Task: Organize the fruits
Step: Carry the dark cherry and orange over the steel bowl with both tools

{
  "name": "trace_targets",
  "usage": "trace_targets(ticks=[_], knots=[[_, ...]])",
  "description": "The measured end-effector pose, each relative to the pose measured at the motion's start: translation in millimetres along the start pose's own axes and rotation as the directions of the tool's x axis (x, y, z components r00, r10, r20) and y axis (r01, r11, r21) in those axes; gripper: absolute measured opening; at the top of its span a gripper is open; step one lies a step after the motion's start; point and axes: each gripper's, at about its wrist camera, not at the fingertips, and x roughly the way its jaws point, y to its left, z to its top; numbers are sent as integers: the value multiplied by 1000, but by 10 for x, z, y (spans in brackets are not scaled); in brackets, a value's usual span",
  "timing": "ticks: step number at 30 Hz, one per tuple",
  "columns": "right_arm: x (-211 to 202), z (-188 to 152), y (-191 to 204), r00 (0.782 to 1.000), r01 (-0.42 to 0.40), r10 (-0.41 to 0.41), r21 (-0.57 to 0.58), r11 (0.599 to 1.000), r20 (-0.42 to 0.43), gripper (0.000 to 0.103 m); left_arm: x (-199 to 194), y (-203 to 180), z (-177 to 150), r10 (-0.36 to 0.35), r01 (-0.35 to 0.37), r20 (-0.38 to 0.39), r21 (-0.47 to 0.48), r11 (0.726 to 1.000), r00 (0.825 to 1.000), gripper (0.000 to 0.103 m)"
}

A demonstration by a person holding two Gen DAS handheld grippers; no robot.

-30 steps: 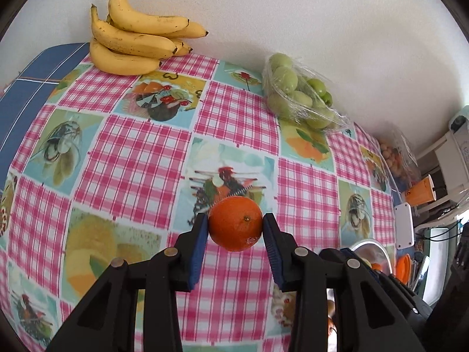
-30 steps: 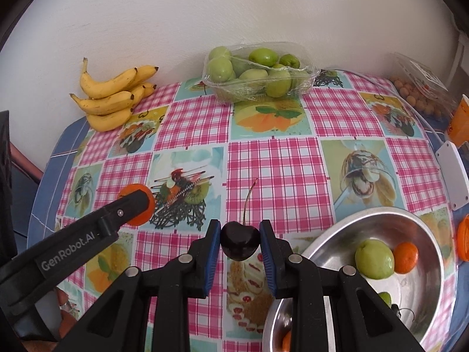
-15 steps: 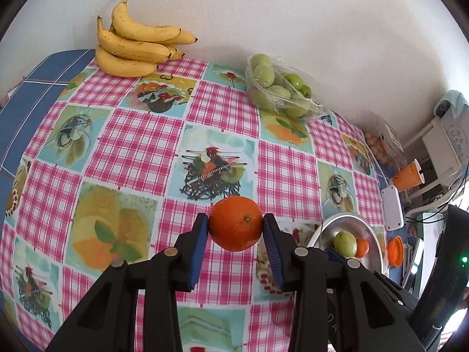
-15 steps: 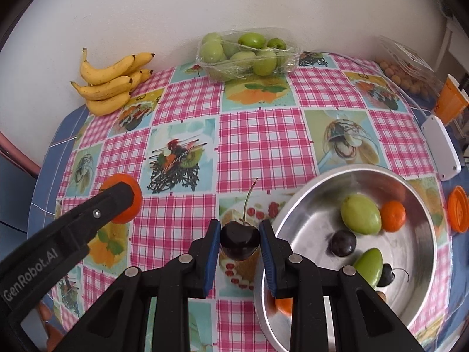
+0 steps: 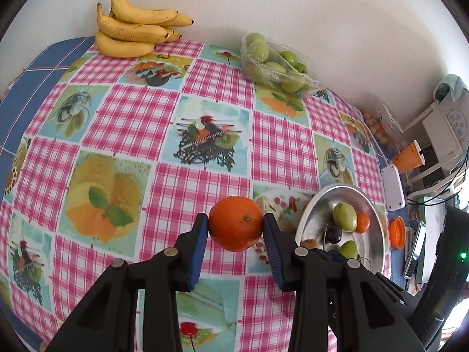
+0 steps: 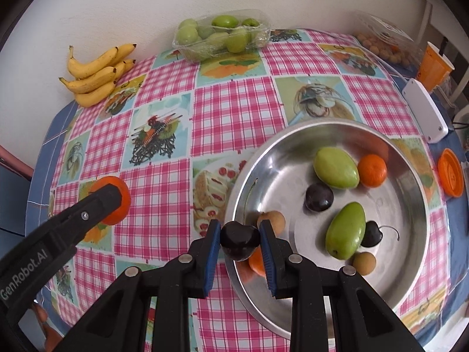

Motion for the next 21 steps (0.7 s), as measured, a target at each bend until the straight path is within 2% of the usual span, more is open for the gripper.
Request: trace_targets(ticks=[6,12,21], knots=[[-68,-68,-82,1000,0,0,9,1000,10,29,-14,-132,-83,-15,15,-6,29,999,1000,40],[-32,-12,-280,1000,10,-10,64,998,3,29,46,-259,-107,-25,26,-16,67,997,1000,39],[-123,65,-925,992,107,-119,235,966,37,29,152,-621,-203,-56,62,-36,169,984,998,39]])
